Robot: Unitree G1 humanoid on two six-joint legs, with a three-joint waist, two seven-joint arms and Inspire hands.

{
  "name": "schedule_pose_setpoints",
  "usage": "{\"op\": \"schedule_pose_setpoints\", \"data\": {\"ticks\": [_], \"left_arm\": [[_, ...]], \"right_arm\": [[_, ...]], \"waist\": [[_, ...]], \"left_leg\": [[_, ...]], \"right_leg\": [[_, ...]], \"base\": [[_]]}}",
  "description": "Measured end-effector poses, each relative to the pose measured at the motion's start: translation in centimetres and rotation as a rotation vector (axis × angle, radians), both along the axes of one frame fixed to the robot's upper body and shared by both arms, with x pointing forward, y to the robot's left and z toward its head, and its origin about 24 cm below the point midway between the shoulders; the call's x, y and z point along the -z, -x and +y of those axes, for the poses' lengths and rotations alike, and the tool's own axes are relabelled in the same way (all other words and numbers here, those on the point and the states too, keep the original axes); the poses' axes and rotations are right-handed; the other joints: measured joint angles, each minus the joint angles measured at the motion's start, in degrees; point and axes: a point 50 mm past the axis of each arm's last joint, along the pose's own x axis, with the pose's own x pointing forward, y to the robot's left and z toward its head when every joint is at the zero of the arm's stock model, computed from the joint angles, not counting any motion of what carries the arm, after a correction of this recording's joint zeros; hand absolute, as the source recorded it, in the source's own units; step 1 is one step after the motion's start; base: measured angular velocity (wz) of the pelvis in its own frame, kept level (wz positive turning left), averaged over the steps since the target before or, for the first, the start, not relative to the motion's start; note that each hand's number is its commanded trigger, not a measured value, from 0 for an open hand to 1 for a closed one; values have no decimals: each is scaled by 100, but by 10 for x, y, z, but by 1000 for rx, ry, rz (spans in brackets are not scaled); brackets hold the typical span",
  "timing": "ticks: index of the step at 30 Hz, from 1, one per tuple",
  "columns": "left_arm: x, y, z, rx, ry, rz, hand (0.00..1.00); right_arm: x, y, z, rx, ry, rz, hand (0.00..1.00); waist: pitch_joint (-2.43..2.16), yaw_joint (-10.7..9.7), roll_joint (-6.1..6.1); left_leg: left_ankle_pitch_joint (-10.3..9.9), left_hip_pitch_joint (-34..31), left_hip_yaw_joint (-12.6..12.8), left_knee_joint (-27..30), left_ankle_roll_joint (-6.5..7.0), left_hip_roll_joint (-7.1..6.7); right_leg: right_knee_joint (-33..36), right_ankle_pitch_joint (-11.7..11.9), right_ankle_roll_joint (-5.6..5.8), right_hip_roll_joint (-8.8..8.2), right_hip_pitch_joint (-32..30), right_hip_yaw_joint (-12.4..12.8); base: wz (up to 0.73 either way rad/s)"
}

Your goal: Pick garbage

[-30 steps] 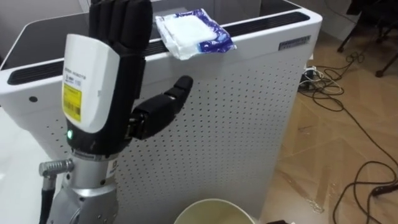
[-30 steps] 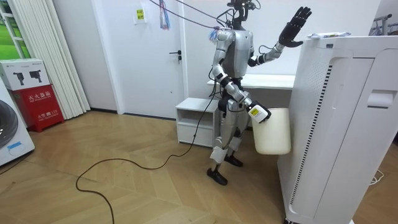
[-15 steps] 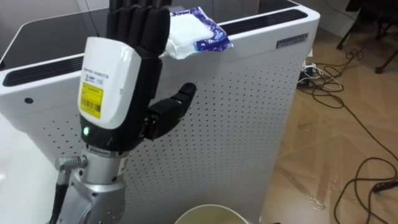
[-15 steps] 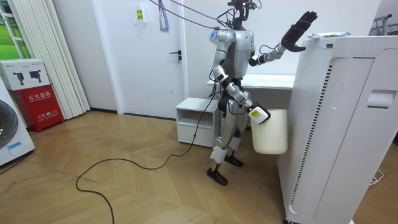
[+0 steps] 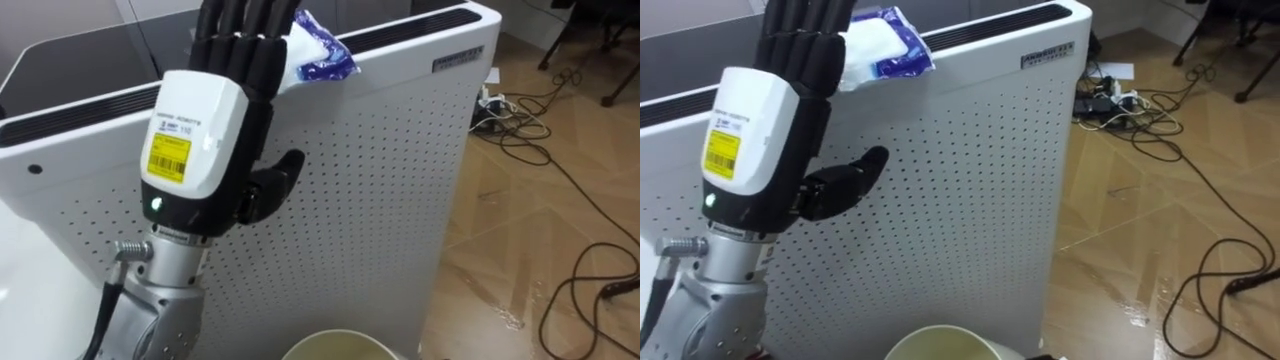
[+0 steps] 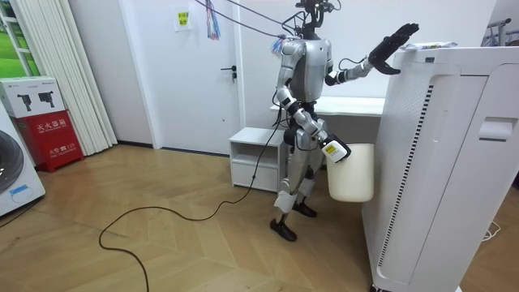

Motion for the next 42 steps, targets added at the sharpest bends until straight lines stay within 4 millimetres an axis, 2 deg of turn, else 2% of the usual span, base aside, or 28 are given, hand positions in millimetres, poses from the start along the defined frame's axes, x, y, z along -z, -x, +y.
{"op": "schedule_pose_setpoints", "data": {"ticks": [13,14,15,16,17,24,26,31,34,38,42], "left_arm": [[2,-2,1,-24,-44,40,0],[2,-3,1,-24,-47,44,10],[3,-3,1,-24,-51,50,30],[3,-3,1,-24,-55,57,97],[3,-3,1,-24,-57,60,100],[-2,-7,0,-41,-98,63,100],[-13,-10,-1,-49,-93,24,100],[-26,-16,5,-79,-82,-14,100],[-24,-24,9,-106,-79,-11,100],[-23,-26,12,-138,-66,-9,100],[-21,-27,14,-149,-62,-2,100]], "right_arm": [[0,-1,0,-2,-1,0,100],[0,-1,0,-2,-1,-1,100],[0,-1,0,-1,0,-1,100],[0,-1,-1,-1,1,-1,100],[0,-1,-1,-1,2,-1,100],[0,0,0,-2,2,1,100],[0,0,1,-2,-1,6,100],[-1,-2,4,0,-9,6,100],[-3,-3,4,14,4,-7,100],[-6,-6,2,32,23,-12,100],[-6,-6,1,44,34,-8,100]], "waist": [[-3,8,4],[-3,7,4],[-4,5,5],[-5,5,7],[-7,5,9],[-11,12,14],[-14,25,9],[-22,11,19],[-26,19,26],[-55,5,70],[-58,4,89]], "left_leg": [[0,-40,94,0,-1,24],[0,-40,95,0,-1,24],[0,-41,96,-1,-1,26],[-1,-41,98,0,-1,28],[-1,-40,99,0,-1,28],[-1,-35,110,0,-2,32],[-1,-26,114,-2,-1,32],[0,69,174,-59,-1,29],[0,205,246,-119,-1,31],[1,243,307,-166,-1,33],[1,250,319,-174,-1,34]], "right_leg": [[24,0,-1,7,-88,19],[24,0,-1,7,-89,19],[25,0,-1,9,-90,19],[26,0,-1,10,-90,18],[26,1,-1,11,-90,18],[28,3,-4,13,-87,18],[30,3,-4,13,-78,19],[32,3,-4,20,-50,112],[26,3,-4,23,31,178],[63,3,-4,29,31,246],[84,2,-3,33,16,264]], "base": [[-2],[0],[0],[0],[0],[0],[0],[-9],[-11],[-10],[-1]]}}
